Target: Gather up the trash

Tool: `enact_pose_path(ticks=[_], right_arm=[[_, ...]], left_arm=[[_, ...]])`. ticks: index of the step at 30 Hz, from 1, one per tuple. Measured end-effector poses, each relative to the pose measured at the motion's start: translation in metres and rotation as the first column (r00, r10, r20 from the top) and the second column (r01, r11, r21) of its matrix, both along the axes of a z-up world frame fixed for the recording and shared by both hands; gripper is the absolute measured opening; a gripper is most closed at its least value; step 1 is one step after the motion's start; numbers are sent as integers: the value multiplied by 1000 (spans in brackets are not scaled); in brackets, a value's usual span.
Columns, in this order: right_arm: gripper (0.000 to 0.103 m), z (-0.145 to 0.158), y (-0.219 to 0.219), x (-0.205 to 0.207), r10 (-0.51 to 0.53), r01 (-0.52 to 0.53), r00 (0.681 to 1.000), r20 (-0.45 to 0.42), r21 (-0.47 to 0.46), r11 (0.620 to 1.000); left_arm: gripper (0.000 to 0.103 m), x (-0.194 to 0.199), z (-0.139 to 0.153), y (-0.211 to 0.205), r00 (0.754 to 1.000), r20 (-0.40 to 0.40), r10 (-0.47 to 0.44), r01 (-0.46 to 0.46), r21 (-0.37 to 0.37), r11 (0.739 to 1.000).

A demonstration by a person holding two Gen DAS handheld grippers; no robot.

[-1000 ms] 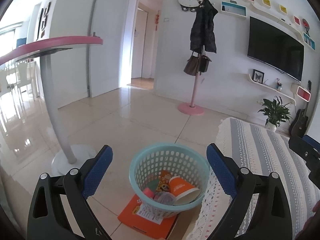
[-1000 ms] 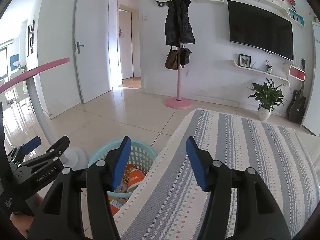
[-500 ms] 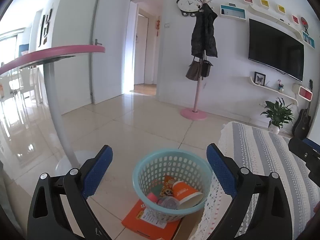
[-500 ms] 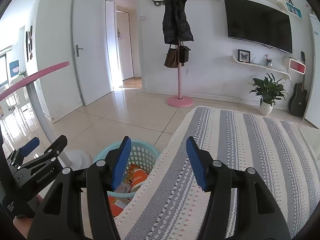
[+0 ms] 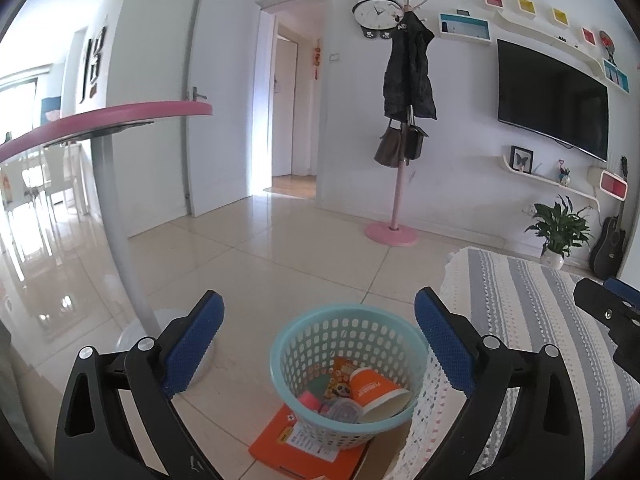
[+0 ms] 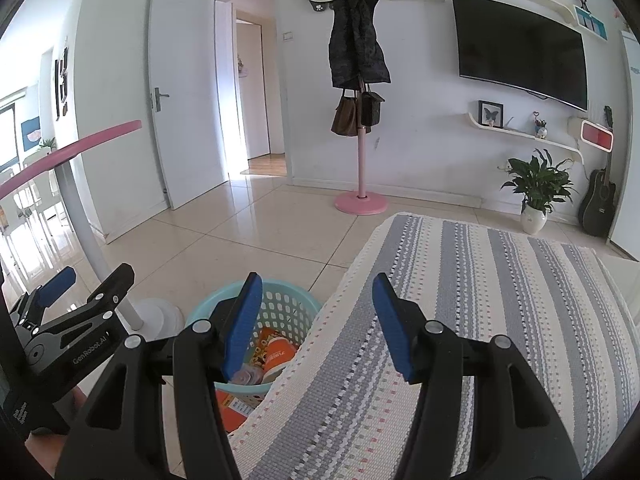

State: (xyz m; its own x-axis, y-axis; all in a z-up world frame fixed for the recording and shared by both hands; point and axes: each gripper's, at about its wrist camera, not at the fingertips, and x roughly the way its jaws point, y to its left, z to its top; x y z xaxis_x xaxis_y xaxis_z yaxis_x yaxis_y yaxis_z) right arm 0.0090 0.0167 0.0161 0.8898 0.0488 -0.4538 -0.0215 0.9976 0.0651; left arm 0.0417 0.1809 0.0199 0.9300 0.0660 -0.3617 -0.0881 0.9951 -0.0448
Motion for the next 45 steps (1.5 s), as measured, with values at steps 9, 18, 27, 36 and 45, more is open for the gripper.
enact_pose_path(ticks=[9,18,27,36,45], right_arm=[[54,-3,1,3,6,-6,1000,-7,-1,1000],[54,-8,0,5,4,-4,1000,-15,3,1000],[54,-9,0,5,3,-3,1000,-17,8,1000],[54,-10,4,5,12,-12,1000,-21,5,1000],[54,-11,7,6,8,-8,1000,-24,3,1000]], left_arm=[[94,-3,1,-4,1000,1,10,-10,9,1000],[95,-2,0,-7,1000,-14,4,-4,20,1000],[95,-4,0,-7,1000,-14,5,-4,28,1000],[95,-3,1,-7,1000,-13,6,-5,30,1000],[95,-1,1,-7,1000,-19,-8,9,36,999]])
